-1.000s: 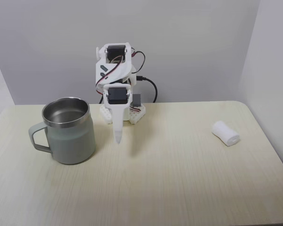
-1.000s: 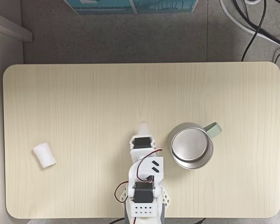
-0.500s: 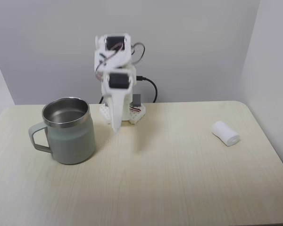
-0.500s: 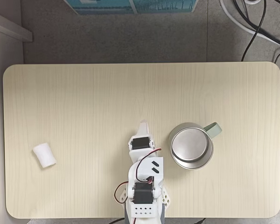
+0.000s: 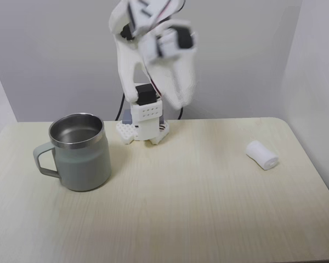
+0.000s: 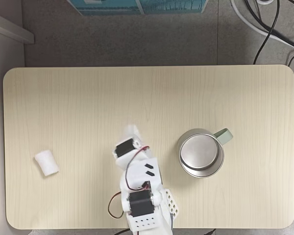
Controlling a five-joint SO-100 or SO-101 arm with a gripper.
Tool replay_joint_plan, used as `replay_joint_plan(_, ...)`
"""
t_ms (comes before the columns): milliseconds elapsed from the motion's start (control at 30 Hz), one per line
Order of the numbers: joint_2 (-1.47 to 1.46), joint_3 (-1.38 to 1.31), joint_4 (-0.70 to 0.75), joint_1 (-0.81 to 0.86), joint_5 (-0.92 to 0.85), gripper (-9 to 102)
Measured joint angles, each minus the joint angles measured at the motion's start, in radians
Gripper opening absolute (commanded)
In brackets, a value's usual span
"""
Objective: Grasp a dressing and put it in the cup.
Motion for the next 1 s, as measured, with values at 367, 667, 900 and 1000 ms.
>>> replay_joint_plan(367, 0.331, 0.27, 0.225, -0.434, -0.181, 18)
replay_joint_plan(667, 0.752, 0.422, 0.227, -0.597, -0.268, 22)
replay_joint_plan(900, 0.988, 0.468, 0.207, -0.646, -0.287, 22)
replay_joint_plan(1000, 1.029, 0.453, 0.161, -0.647, -0.287, 22)
